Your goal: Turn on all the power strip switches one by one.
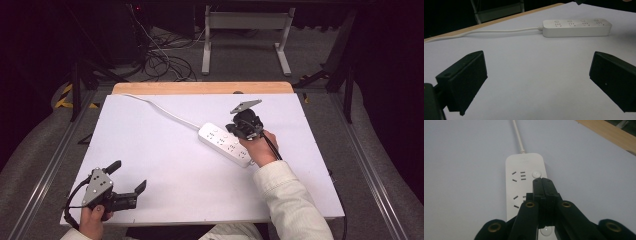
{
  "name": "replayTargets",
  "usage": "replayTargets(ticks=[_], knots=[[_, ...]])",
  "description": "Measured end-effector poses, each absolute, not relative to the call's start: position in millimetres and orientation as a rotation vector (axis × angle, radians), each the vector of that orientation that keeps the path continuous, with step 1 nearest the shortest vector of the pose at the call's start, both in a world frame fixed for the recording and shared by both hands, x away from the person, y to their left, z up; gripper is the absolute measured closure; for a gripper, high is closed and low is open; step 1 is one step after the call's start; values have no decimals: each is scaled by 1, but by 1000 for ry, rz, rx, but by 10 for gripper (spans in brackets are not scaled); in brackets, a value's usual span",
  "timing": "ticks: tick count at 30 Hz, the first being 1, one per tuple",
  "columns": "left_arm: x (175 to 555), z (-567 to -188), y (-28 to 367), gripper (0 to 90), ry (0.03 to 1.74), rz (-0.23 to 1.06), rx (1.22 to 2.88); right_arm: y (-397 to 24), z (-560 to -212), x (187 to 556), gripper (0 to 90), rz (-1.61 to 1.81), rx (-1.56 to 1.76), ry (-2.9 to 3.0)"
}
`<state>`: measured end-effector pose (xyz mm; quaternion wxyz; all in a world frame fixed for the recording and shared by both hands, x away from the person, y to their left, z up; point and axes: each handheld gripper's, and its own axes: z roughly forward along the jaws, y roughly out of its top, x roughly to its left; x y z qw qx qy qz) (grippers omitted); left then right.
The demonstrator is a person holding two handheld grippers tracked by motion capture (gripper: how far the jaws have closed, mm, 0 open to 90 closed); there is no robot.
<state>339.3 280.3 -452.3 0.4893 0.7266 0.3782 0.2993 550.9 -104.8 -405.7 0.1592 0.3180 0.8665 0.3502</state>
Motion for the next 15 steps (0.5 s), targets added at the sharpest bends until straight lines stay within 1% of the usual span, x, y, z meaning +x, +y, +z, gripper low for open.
replayTargets(ticks=[15], knots=[[340, -452, 281, 18, 920, 729, 1765, -94, -429, 568, 900, 941, 953, 2519]])
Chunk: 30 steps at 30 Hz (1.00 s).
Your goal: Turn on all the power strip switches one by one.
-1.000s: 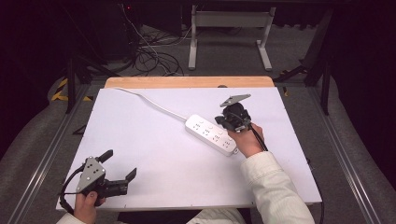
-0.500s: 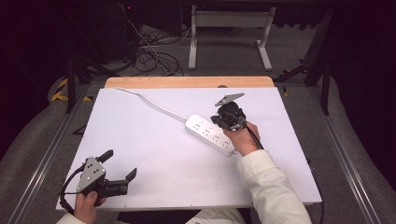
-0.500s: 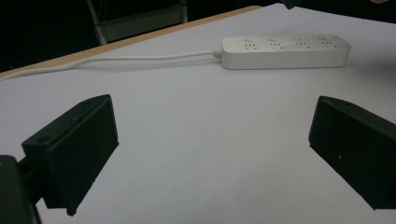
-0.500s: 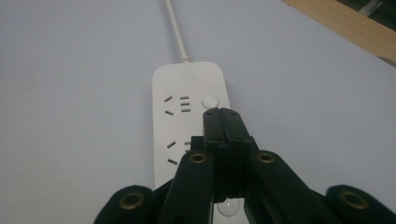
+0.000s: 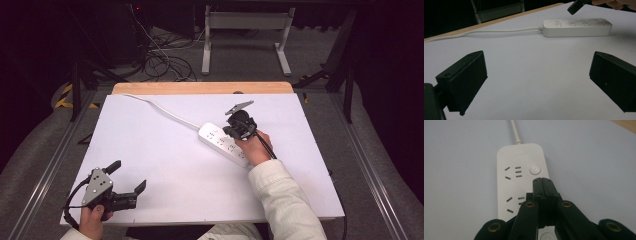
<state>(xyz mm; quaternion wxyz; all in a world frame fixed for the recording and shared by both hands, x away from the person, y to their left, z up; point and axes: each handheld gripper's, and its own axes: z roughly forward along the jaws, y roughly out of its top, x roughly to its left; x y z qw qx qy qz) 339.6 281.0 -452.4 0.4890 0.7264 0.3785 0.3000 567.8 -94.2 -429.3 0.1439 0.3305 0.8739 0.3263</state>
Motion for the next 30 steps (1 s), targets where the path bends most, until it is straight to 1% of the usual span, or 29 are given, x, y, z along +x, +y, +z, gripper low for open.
replayTargets(ticks=[30], knots=[[339, -452, 281, 18, 919, 730, 1765, -89, -444, 571, 900, 887, 956, 2532]])
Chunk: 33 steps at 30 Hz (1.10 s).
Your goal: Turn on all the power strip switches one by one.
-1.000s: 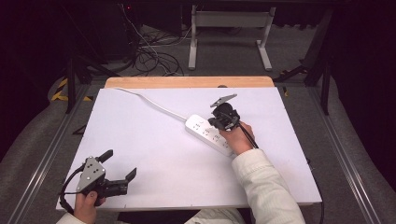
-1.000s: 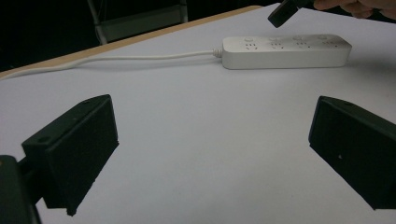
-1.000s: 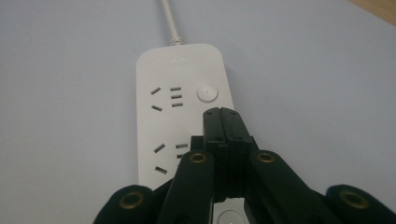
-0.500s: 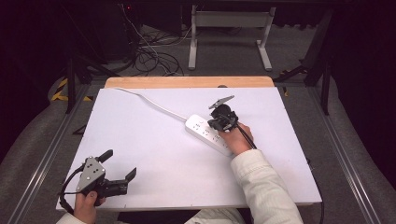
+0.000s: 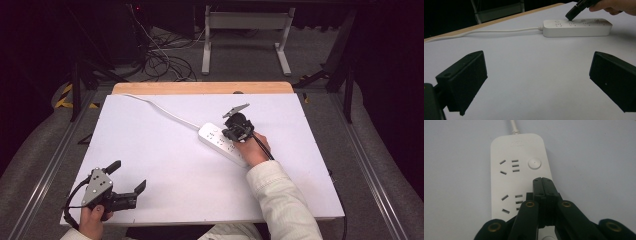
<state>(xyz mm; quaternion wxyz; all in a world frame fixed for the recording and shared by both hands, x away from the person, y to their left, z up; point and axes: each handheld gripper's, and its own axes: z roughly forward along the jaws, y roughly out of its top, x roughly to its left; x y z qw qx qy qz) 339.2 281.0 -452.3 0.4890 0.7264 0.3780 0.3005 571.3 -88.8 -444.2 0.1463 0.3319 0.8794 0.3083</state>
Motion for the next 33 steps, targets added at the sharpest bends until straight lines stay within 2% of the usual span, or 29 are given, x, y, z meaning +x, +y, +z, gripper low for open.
replayTargets(ticks=[33], knots=[[339, -452, 281, 18, 918, 724, 1767, -91, -451, 568, 900, 922, 1000, 2494]])
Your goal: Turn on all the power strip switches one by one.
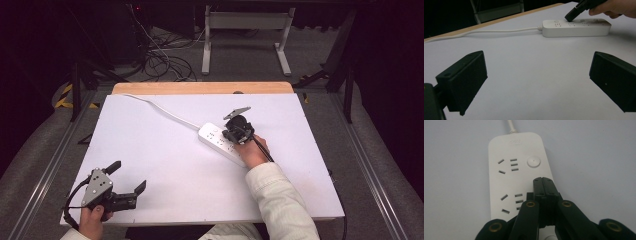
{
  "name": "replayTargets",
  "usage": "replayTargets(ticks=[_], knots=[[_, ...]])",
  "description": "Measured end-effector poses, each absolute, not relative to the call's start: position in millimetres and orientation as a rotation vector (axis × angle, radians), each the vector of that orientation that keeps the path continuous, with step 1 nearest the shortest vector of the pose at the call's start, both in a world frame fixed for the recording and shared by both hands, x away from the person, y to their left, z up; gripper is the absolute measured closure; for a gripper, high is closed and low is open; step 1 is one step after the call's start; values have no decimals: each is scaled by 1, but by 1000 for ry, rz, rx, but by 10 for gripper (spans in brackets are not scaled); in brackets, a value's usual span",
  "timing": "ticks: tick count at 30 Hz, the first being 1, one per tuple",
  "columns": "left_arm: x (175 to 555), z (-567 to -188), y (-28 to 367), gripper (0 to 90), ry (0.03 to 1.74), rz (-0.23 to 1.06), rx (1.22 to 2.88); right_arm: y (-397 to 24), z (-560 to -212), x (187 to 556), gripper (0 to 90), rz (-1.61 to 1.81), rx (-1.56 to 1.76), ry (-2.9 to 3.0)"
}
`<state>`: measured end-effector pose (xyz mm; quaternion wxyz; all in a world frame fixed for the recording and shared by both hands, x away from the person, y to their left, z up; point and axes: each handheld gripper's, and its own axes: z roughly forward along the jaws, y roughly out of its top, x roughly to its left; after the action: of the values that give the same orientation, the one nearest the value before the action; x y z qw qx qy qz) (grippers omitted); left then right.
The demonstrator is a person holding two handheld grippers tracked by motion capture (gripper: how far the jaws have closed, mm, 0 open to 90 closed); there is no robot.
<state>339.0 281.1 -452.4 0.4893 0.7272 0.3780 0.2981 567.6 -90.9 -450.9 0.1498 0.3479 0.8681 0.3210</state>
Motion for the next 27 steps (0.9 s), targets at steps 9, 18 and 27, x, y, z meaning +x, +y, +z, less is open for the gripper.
replayTargets(ticks=[9, 18, 27], knots=[[341, -453, 281, 19, 922, 718, 1769, -84, -406, 559, 900, 1062, 931, 2433], [340, -453, 282, 18, 923, 724, 1764, -82, -406, 563, 900, 1023, 924, 2440], [340, -453, 282, 18, 923, 723, 1764, -71, -408, 573, 900, 1023, 914, 2448]])
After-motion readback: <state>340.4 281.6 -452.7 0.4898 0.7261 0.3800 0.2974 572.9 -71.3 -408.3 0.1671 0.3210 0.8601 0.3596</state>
